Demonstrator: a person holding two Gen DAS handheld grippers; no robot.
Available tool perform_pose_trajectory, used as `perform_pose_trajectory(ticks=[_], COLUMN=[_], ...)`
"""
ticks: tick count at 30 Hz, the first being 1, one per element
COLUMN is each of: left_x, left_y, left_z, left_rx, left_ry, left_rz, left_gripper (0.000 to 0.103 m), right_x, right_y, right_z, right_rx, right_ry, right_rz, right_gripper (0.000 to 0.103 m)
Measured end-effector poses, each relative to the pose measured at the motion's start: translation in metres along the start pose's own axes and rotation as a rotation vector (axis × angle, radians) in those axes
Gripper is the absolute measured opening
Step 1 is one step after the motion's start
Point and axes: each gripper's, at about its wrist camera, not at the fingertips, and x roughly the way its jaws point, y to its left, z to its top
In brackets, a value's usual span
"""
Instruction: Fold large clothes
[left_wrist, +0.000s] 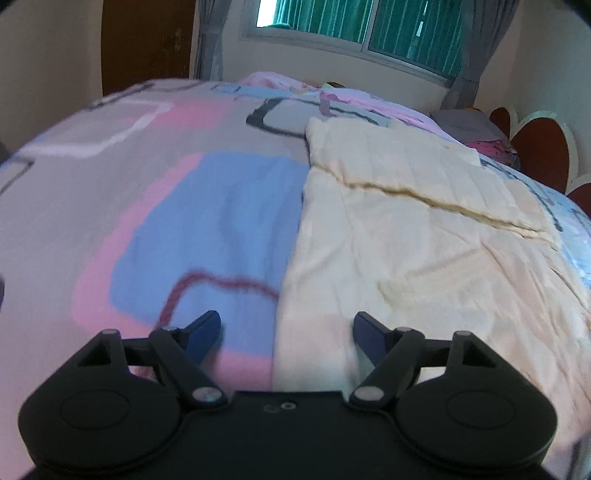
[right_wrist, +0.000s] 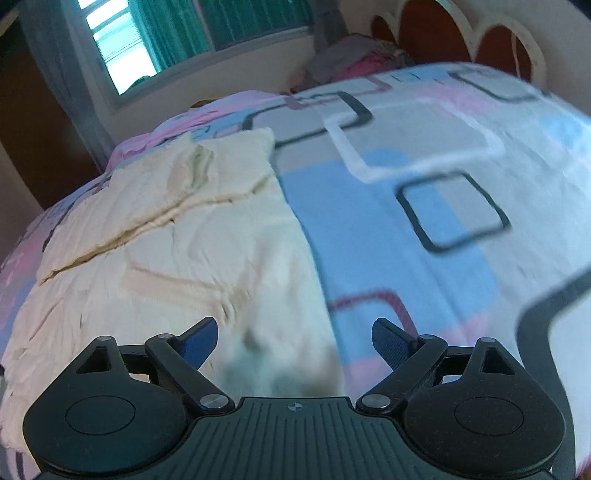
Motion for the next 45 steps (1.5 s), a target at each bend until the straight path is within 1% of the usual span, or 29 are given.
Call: perform_pose_trajectory(ticks=[2,4,6,8,10,11,12,13,15,17,18,19,20,21,22,25,27,29,32,35,38,40,45], left_x=[-0.006,-0.013,-0.018,-0.021,-0.023,-0.021,-0.019,-0.016,-0.011,-0.006,-0.005,-0.003,-0.001,0.002,0.002,-0.015,-0.025,-0.033,-0.043,-0.043,-0.031,-0.018,0.033], left_y=[0.004,0.009,0.014,0.018,0.021,0.022,0.025,0.027,0.03,0.028,0.025,0.023,0.023,0.025,0.026,0.025,0.025,0.024,0.02,0.016,0.01,0.004,-0.017], left_z=[-0.01,-0.021,-0.032,-0.04,-0.045,-0.047,-0.048,-0.048,-0.049,-0.046,-0.044,-0.043,-0.042,-0.042,-0.042,-0.037,-0.031,-0.019,0.003,0.031,0.068,0.095,0.168], left_rx=[-0.026,-0.069,-0.116,-0.161,-0.209,-0.232,-0.252,-0.277,-0.315,-0.313,-0.303,-0.298,-0.302,-0.321,-0.343,-0.36,-0.388,-0.398,-0.415,-0.431,-0.457,-0.454,-0.437], left_ry=[0.011,0.009,0.003,0.008,0.006,0.008,0.01,0.012,0.008,0.011,0.014,0.022,0.036,0.048,0.039,-0.048,-0.095,-0.134,-0.196,-0.252,-0.296,-0.322,-0.351], left_rz=[-0.03,-0.072,-0.118,-0.154,-0.207,-0.234,-0.261,-0.287,-0.327,-0.334,-0.331,-0.337,-0.348,-0.369,-0.382,-0.421,-0.454,-0.465,-0.502,-0.538,-0.564,-0.581,-0.59], left_gripper=[0.073,0.073,0.073,0.072,0.07,0.069,0.069,0.069,0.069,0.066,0.063,0.049,0.019,0.01,0.008,0.006,0.005,0.005,0.005,0.006,0.006,0.006,0.006], right_x=[-0.006,-0.011,-0.013,-0.017,-0.021,-0.021,-0.02,-0.017,-0.01,-0.004,-0.002,0.0,0.003,0.004,0.001,-0.017,-0.029,-0.036,-0.039,-0.038,-0.025,-0.014,0.034], right_y=[-0.011,-0.02,-0.027,-0.033,-0.034,-0.035,-0.037,-0.04,-0.044,-0.046,-0.046,-0.045,-0.044,-0.044,-0.043,-0.042,-0.042,-0.037,-0.027,-0.018,-0.01,-0.004,0.013], right_z=[-0.012,-0.025,-0.038,-0.048,-0.051,-0.051,-0.049,-0.048,-0.046,-0.042,-0.04,-0.038,-0.036,-0.035,-0.033,-0.024,-0.014,0.0,0.033,0.068,0.11,0.136,0.212], right_rx=[0.031,0.061,0.099,0.142,0.157,0.168,0.187,0.211,0.25,0.277,0.281,0.273,0.267,0.27,0.266,0.259,0.26,0.252,0.254,0.272,0.286,0.287,0.316], right_ry=[0.023,0.046,0.073,0.081,0.077,0.077,0.081,0.088,0.1,0.103,0.11,0.124,0.141,0.144,0.132,0.059,0.019,-0.006,-0.054,-0.103,-0.128,-0.142,-0.152], right_rz=[0.016,0.054,0.114,0.18,0.21,0.23,0.255,0.278,0.304,0.333,0.344,0.351,0.363,0.38,0.391,0.446,0.473,0.501,0.549,0.593,0.618,0.629,0.637], right_gripper=[0.09,0.09,0.09,0.09,0.09,0.087,0.076,0.069,0.063,0.063,0.057,0.041,0.032,0.02,0.016,0.013,0.013,0.013,0.013,0.013,0.013,0.013,0.013])
